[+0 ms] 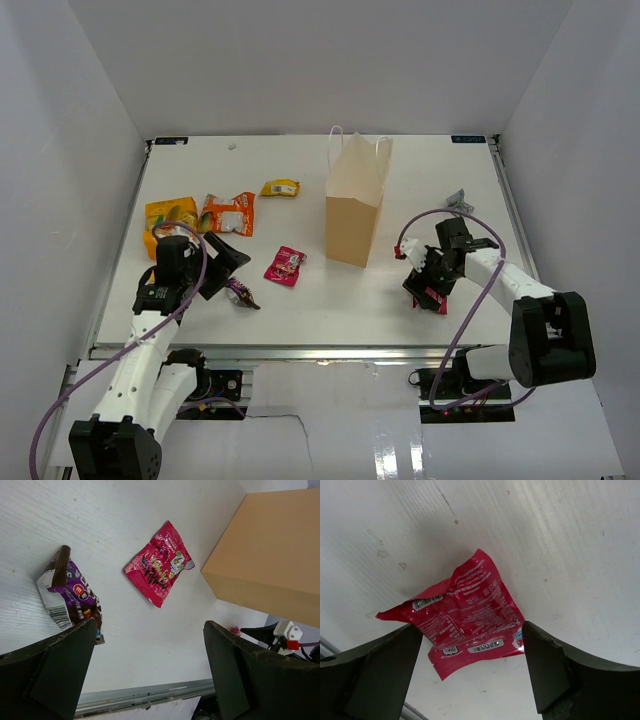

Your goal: Place the snacks into the paper bag

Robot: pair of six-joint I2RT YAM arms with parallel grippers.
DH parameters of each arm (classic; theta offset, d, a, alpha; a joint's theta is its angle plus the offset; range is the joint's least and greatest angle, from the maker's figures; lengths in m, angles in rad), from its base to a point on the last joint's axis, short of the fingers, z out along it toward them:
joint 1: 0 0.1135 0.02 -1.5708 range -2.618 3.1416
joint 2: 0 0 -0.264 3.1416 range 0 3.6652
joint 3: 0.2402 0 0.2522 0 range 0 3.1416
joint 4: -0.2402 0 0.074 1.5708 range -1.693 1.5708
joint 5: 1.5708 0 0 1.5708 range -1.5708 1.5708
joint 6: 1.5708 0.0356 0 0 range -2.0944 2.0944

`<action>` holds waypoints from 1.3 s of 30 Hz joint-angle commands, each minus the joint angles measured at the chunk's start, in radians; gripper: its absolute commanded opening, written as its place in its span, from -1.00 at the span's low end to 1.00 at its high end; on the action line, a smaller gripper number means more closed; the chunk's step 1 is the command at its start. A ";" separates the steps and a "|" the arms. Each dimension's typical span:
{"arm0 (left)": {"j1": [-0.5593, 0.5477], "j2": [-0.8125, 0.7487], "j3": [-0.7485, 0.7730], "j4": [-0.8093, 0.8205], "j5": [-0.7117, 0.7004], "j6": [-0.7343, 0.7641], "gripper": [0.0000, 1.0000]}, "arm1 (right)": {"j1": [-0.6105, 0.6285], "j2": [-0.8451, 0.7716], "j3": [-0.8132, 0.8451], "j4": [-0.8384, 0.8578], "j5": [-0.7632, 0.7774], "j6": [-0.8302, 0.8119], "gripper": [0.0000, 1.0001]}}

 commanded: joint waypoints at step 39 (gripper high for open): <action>-0.001 -0.083 -0.134 -0.012 0.075 -0.303 0.78 | 0.323 0.004 0.857 0.439 -0.312 0.587 -0.85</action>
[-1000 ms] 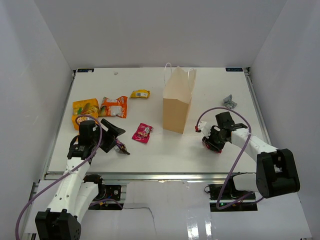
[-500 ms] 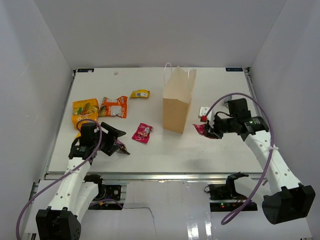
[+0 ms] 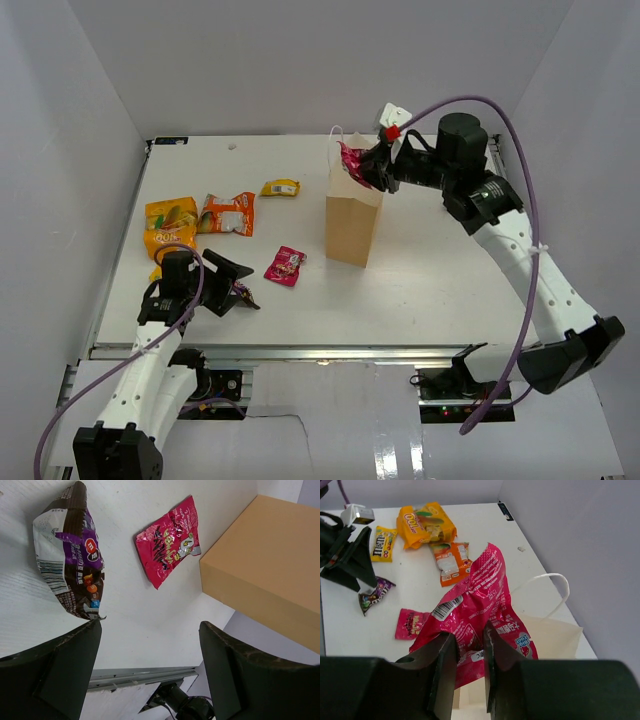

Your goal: Place the snacks into the paper bag

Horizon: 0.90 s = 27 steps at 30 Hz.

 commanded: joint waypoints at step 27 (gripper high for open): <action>0.000 0.166 0.083 -0.064 -0.094 -0.067 0.59 | 0.051 0.042 -0.007 0.168 0.195 0.066 0.57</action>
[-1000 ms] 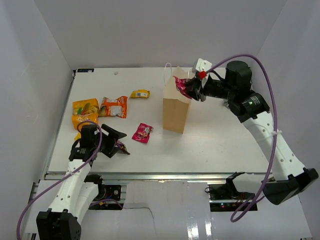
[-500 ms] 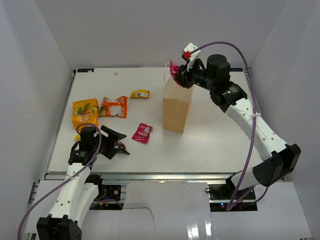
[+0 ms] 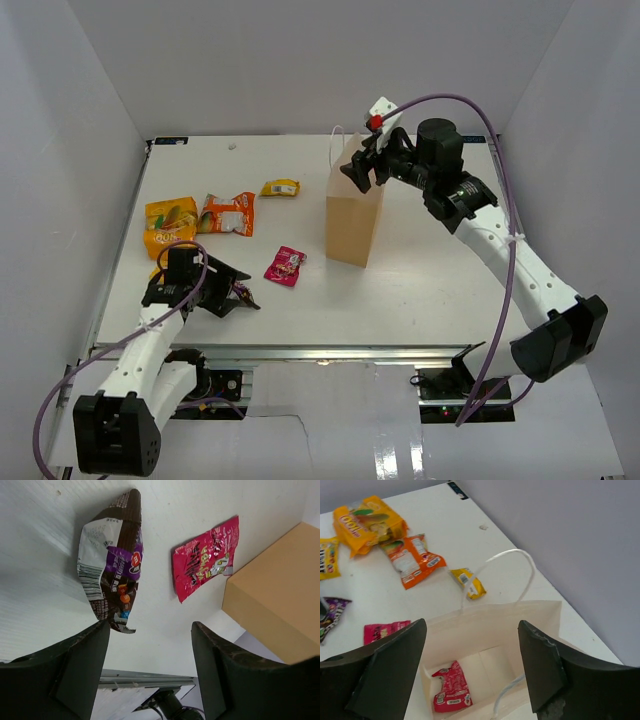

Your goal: Place the snacks into the paper bag

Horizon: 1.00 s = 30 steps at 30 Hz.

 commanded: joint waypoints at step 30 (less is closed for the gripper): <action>-0.099 0.355 0.502 -0.065 -0.176 0.268 -0.77 | -0.391 -0.339 -0.226 -0.185 -0.289 -0.117 0.89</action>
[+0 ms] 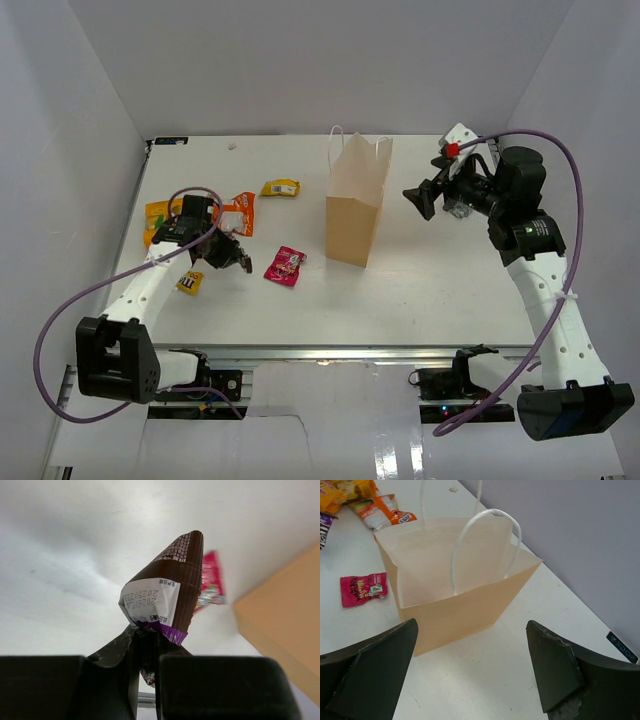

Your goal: Place the snacks into the paper bag

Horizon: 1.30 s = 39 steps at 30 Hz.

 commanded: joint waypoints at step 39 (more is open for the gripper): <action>-0.529 0.437 1.016 0.366 0.082 0.534 0.23 | -0.358 0.375 -0.028 -0.102 0.285 0.242 0.89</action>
